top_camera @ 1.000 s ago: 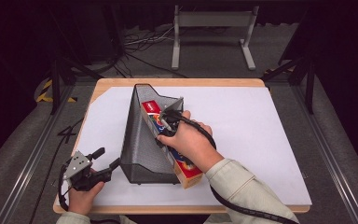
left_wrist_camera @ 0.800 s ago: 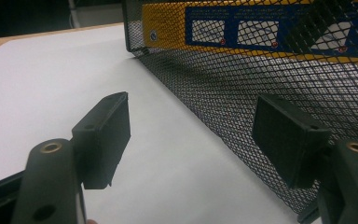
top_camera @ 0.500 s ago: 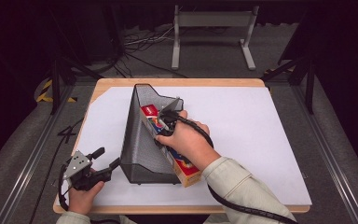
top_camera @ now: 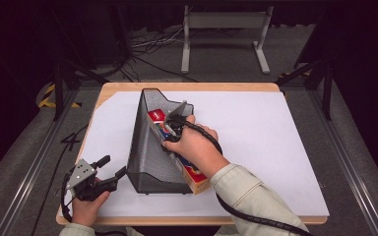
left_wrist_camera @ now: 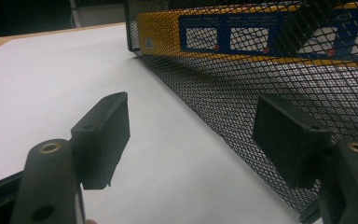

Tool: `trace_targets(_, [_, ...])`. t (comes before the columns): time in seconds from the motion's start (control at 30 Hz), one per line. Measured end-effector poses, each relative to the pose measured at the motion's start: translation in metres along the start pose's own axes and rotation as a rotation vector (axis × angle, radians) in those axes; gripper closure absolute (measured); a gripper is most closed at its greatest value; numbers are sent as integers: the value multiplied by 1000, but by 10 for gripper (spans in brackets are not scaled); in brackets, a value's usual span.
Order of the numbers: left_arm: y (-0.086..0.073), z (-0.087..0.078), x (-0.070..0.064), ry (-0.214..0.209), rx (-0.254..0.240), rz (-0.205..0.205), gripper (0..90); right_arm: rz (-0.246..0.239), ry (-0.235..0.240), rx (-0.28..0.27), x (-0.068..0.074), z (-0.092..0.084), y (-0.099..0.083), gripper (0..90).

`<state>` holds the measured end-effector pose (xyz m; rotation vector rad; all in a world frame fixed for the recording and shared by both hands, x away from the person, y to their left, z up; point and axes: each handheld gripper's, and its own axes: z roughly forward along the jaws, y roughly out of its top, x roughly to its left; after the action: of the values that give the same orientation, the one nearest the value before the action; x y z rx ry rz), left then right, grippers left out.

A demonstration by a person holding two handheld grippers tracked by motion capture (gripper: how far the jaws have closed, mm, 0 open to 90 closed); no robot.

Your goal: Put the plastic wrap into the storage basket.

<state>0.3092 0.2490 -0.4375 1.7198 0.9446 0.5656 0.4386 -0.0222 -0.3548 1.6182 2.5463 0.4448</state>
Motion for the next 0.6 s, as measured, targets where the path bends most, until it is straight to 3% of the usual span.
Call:
trace_targets(0.2, [0, 0, 0, 1, 1, 0, 281, -8, -11, -1, 0, 1, 2, 384])
trace_targets(0.4, [0, 0, 0, -1, 0, -3, 281, -1, 8, -8, -4, 0, 1, 376])
trace_targets(0.6, [0, 1, 0, -2, 3, -1, 279, -22, 22, -77, -6, -11, 0, 296])
